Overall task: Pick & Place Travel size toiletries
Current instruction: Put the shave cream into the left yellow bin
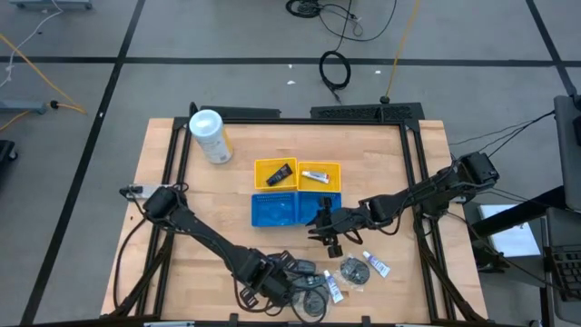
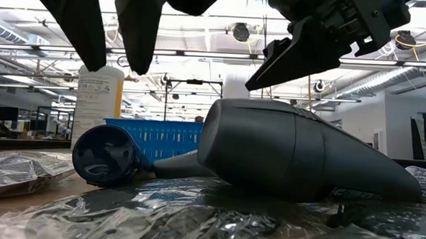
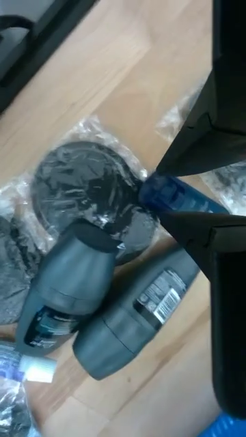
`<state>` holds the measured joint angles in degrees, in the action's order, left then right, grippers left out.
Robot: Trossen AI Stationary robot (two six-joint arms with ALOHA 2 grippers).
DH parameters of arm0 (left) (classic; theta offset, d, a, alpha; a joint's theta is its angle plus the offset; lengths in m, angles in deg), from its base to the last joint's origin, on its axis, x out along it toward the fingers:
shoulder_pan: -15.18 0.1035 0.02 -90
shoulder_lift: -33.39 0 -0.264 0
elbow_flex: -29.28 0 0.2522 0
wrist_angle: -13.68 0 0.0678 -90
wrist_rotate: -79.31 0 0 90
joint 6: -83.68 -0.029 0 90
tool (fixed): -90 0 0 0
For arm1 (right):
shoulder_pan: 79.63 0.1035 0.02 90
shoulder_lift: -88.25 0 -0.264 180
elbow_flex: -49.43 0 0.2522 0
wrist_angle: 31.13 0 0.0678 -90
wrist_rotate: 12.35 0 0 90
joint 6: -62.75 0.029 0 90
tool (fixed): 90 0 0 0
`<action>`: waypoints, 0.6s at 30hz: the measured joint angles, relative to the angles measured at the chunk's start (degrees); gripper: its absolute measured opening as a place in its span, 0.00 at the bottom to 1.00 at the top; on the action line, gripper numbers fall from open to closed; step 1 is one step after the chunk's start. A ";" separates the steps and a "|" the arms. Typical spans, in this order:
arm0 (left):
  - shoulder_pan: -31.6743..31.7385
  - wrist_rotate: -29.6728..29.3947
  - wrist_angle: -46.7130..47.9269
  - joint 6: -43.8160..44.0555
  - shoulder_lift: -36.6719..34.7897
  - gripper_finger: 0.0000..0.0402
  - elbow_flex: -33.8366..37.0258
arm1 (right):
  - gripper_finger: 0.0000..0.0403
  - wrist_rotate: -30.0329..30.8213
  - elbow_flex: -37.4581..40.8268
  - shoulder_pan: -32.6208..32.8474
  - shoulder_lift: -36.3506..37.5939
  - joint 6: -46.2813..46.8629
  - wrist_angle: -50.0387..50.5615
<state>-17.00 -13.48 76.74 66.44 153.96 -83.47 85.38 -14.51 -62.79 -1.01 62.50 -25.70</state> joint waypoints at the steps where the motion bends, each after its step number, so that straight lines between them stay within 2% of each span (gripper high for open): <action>1: 0.02 0.02 -0.11 0.46 0.00 0.23 0.09 | 0.42 0.01 0.00 0.00 0.00 0.01 0.01; 12: -0.25 -0.21 -6.46 4.15 0.00 0.24 4.02 | 0.42 0.02 0.00 0.00 0.00 0.06 0.02; 18: -0.22 -0.24 -6.40 4.99 0.00 0.38 4.05 | 0.42 0.02 0.00 0.00 0.00 0.07 -0.03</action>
<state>-17.22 -13.72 70.34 71.43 153.96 -79.42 85.40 -14.51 -62.79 -1.01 62.56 -25.73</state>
